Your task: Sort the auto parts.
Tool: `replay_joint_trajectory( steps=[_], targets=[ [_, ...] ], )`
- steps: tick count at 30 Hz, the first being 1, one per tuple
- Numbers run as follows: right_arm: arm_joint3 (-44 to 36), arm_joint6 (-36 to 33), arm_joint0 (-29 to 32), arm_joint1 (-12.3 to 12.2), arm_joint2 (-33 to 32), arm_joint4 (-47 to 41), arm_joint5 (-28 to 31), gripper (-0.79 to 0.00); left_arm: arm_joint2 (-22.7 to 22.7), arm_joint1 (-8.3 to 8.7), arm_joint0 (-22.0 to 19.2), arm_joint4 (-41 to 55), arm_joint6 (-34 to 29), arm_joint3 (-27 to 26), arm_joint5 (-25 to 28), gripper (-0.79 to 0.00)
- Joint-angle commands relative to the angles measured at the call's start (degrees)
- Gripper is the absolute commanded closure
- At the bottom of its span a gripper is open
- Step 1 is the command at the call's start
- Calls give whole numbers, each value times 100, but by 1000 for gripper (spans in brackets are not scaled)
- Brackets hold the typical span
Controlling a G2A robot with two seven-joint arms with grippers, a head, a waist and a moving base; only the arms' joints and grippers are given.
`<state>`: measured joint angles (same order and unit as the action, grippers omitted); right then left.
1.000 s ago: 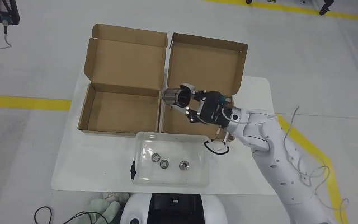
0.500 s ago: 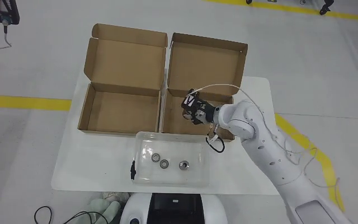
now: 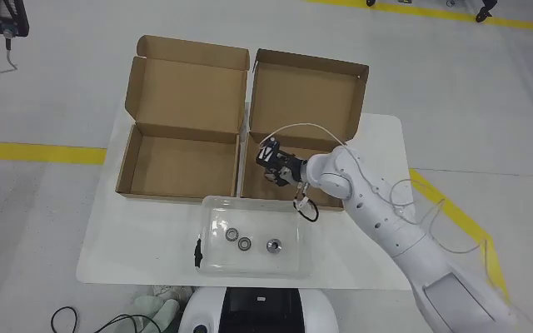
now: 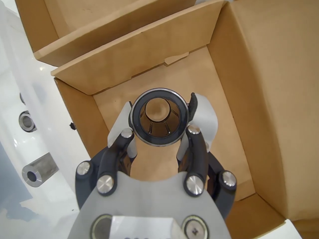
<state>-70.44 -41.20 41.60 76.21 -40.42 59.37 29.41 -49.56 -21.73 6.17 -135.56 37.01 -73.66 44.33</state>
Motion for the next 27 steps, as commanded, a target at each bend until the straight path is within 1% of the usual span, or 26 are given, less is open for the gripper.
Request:
replay_joint_trajectory(
  steps=[1, 8, 9, 10, 11, 14, 15, 16, 17, 18, 23, 27],
  targets=[
    [188, 173, -71, 52, 92, 78, -11, 0, 0, 0, 0, 0, 0, 0, 0, -785],
    [557, 326, -243, 194, 276, 100, 16, 0, 0, 0, 0, 0, 0, 0, 0, -785],
    [595, 342, -249, 208, 281, 59, 40, -12, 0, 0, 0, 0, 0, 0, 0, -785],
    [646, 353, -254, 220, 287, 32, 62, -120, 0, 0, 0, 0, 0, 0, 0, -785],
    [688, 361, -262, 232, 298, 20, 82, -206, 0, 0, 0, 0, 0, 0, 0, -785],
    [796, 385, -304, 269, 340, -12, 213, -351, 0, 0, 0, 0, 0, 0, 0, -785],
    [835, 412, -322, 280, 354, -16, 285, -431, 0, 0, 0, 0, 0, 0, 0, -785],
    [863, 427, -343, 293, 370, -9, 338, -613, 0, 0, 0, 0, 0, 0, 0, -785],
    [871, 452, -363, 305, 386, -4, 392, -723, 0, 0, 0, 0, 0, 0, 0, -785],
    [887, 466, -381, 315, 392, -3, 425, -785, 0, 0, 0, 0, 0, 0, 0, -785],
    [864, 480, -429, 328, 341, -7, 477, -785, 0, 0, 0, 0, 0, 0, 0, -785],
    [531, 507, -383, 271, 160, 16, 458, -785, 0, 0, 0, 0, 0, 0, 0, -785]
  ],
)
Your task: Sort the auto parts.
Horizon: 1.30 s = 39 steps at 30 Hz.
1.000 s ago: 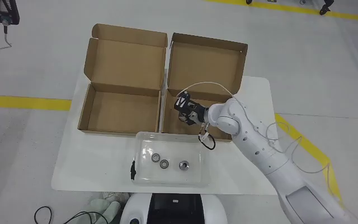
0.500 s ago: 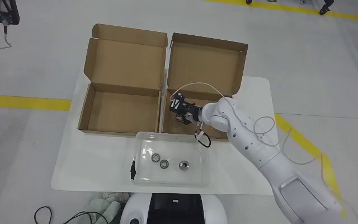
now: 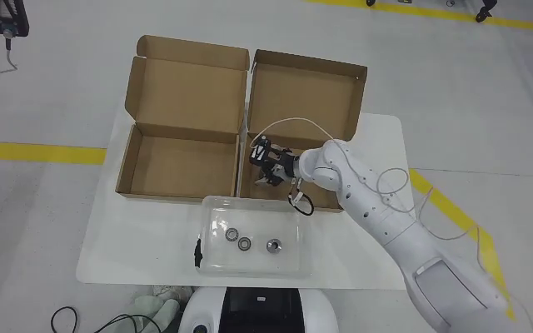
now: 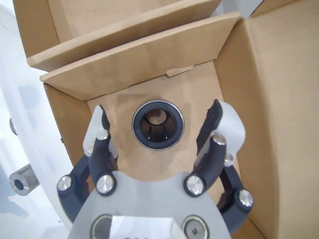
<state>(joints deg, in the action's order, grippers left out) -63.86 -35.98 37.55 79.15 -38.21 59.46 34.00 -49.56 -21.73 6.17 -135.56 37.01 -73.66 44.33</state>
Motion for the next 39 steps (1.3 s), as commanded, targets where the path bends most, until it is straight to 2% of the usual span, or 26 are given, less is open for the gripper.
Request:
replay_joint_trajectory(
  steps=[1, 10, 13, 15, 18, 30, 39],
  targets=[
    [-261, -28, 62, -47, -127, -16, 1, -785, 0, 0, 0, 0, 0, 0, 0, -785],
    [-2148, -594, 708, -360, -814, -50, 117, -785, 0, 0, 0, 0, 0, 0, 0, -785],
    [-2639, -523, 915, -431, -926, -299, 606, -785, 0, 0, 0, 0, 0, 0, 0, -785],
    [-2851, -205, 1022, -469, -1025, -516, 1029, -785, 0, 0, 0, 0, 0, 0, 0, -785],
    [-3170, -274, 1196, -530, -1047, -419, 1260, -785, 0, 0, 0, 0, 0, 0, 0, -785],
    [-4659, -508, 2821, -845, -1226, 505, 1010, -785, 0, 0, 0, 0, 0, 0, 0, -785],
    [-4909, -855, 3707, -1071, -1487, 920, 1008, -785, 0, 0, 0, 0, 0, 0, 0, -785]
  ],
)
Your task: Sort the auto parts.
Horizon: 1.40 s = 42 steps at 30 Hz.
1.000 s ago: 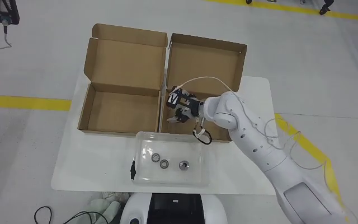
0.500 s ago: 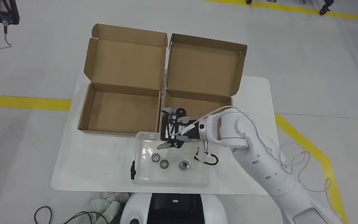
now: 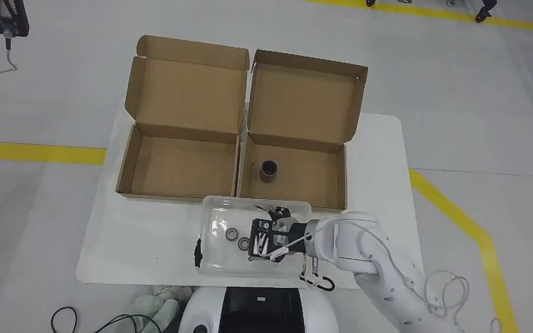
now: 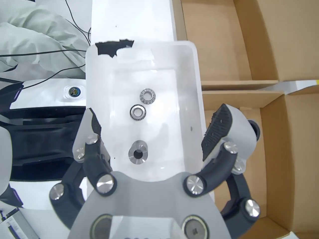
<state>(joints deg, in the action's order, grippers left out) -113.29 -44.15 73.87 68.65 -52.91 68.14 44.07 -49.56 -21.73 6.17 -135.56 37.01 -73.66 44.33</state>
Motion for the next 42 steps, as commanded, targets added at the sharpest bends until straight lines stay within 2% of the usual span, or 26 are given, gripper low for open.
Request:
replay_joint_trajectory(
  steps=[1, 9, 14, 17, 19, 32, 42],
  targets=[
    [66, -154, 119, -39, -14, 147, -3, -763, 0, 0, 0, 0, 0, 0, 0, -785],
    [86, -407, 449, -144, -112, 277, -206, -714, 0, 0, 0, 0, 0, 0, 0, -785],
    [164, -594, 493, -173, -38, 471, -347, -656, 0, 0, 0, 0, 0, 0, 0, -785],
    [239, -582, 449, -170, 46, 538, -418, -625, 0, 0, 0, 0, 0, 0, 0, -785],
    [319, -503, 414, -166, 94, 569, -448, -563, 0, 0, 0, 0, 0, 0, 0, -785],
    [692, -812, 154, -135, 480, 742, -599, -480, 0, 0, 0, 0, 0, 0, 0, -785],
    [978, -719, 15, -124, 658, 769, -582, -348, 0, 0, 0, 0, 0, 0, 0, -785]
  ],
)
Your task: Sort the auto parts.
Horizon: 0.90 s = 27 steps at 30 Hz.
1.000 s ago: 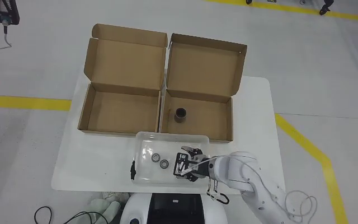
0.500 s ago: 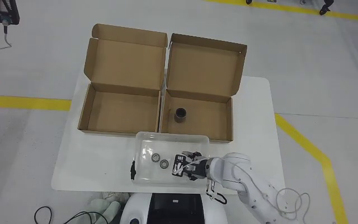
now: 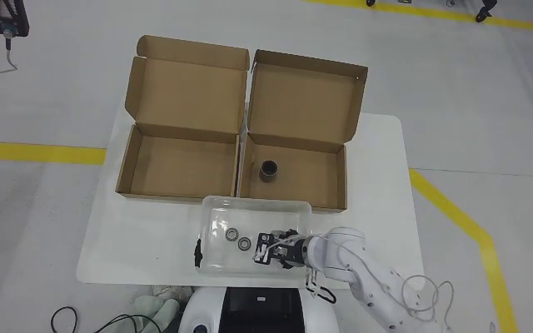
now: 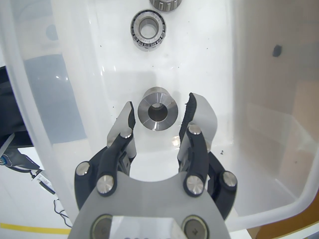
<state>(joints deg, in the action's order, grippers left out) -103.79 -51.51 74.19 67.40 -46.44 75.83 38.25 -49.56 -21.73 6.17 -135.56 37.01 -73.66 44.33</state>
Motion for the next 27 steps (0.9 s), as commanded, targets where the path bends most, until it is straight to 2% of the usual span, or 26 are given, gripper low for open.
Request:
replay_joint_trajectory(
  steps=[1, 4, 5, 7, 14, 21, 27],
  targets=[
    [49, 60, -25, 1, 15, -11, -13, -329, 0, 0, 0, 0, 0, 0, 0, -785],
    [114, 118, -45, -3, 27, 12, -24, -280, 0, 0, 0, 0, 0, 0, 0, -785],
    [128, 135, -51, -5, 29, 19, -32, -203, 0, 0, 0, 0, 0, 0, 0, -785],
    [145, 170, -58, -8, 37, 28, -39, 0, 0, 0, 0, 0, 0, 0, 0, -785],
    [139, 407, -69, -24, 23, 3, -51, 0, 0, 0, 0, 0, 0, 0, 0, -785],
    [-284, 722, -6, -70, -119, 96, -158, 0, 0, 0, 0, 0, 0, 0, 0, -785],
    [-585, 1458, -129, -52, -248, -126, -283, 0, 0, 0, 0, 0, 0, 0, 0, -785]
  ],
)
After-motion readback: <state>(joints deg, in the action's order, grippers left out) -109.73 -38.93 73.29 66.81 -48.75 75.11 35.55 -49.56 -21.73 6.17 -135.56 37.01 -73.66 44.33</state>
